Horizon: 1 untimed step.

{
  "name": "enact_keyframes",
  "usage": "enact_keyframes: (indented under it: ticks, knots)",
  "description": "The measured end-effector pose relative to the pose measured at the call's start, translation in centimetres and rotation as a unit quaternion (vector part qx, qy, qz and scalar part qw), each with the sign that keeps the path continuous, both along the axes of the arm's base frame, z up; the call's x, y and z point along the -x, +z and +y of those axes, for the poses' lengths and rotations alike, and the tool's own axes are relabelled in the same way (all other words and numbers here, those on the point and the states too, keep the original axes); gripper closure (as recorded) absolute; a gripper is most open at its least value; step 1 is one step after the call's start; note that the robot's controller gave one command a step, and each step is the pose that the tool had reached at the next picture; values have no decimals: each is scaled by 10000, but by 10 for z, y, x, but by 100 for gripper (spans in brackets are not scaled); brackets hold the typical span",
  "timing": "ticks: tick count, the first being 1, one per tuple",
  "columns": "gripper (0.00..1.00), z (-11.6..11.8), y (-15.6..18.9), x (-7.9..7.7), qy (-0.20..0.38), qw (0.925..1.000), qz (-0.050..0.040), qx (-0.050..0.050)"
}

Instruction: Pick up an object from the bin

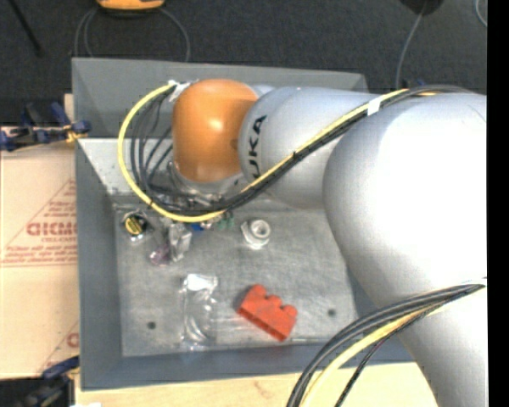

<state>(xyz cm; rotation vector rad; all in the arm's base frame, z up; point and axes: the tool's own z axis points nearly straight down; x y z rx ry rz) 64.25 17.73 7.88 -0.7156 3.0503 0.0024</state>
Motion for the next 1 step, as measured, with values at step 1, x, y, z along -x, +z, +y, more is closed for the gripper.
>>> enact_keyframes:
  ticks: [1]
  knots:
    - [100,-30,130,-7,1275,9918,-27,19]
